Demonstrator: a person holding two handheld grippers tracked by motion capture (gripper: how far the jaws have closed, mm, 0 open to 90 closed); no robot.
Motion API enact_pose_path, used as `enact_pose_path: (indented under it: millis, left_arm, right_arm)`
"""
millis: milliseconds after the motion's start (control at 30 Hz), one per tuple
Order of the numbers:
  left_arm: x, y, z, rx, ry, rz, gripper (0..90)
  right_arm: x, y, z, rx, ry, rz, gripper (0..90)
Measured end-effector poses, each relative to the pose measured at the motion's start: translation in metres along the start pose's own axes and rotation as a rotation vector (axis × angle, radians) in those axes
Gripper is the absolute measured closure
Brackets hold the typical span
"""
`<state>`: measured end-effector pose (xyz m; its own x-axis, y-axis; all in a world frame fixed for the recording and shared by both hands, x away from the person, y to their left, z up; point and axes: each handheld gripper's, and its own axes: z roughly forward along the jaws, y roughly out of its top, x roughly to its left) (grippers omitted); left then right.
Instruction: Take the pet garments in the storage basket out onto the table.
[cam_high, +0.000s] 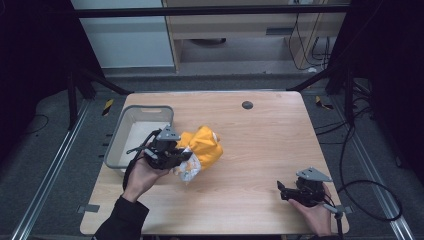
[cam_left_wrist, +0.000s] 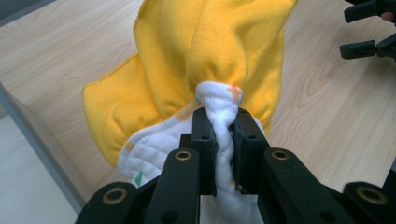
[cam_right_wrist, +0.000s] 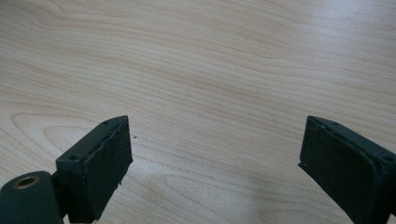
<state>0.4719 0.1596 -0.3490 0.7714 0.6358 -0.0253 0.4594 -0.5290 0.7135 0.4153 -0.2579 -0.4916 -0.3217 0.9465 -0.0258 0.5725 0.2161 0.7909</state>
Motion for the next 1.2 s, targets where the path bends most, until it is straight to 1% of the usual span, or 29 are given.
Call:
enact_pose_path:
  millis: [400, 533, 867, 1033, 1100, 1200]
  left_arm:
    - [-0.009, -0.002, 0.02, 0.03, -0.029, 0.02, 81.0]
    - [-0.011, -0.003, 0.024, 0.025, -0.035, 0.02, 81.0]
    - [-0.019, -0.002, 0.038, 0.041, -0.057, 0.042, 81.0]
    - [-0.02, -0.004, 0.045, 0.05, -0.066, 0.037, 81.0]
    - [-0.02, -0.005, 0.048, 0.062, -0.066, 0.041, 81.0]
    - [-0.022, -0.006, 0.052, 0.063, -0.069, 0.043, 81.0]
  right_arm:
    - [0.0, 0.0, 0.0, -0.002, 0.0, -0.002, 9.2]
    - [0.0, 0.0, 0.0, -0.001, 0.0, 0.0, 9.1]
    - [0.0, 0.0, 0.0, -0.003, 0.001, 0.002, 9.1]
    - [0.0, 0.0, 0.0, -0.003, 0.0, -0.003, 9.0]
    - [0.0, 0.0, 0.0, -0.002, 0.001, 0.001, 9.0]
    - [0.0, 0.0, 0.0, -0.003, 0.0, -0.003, 9.0]
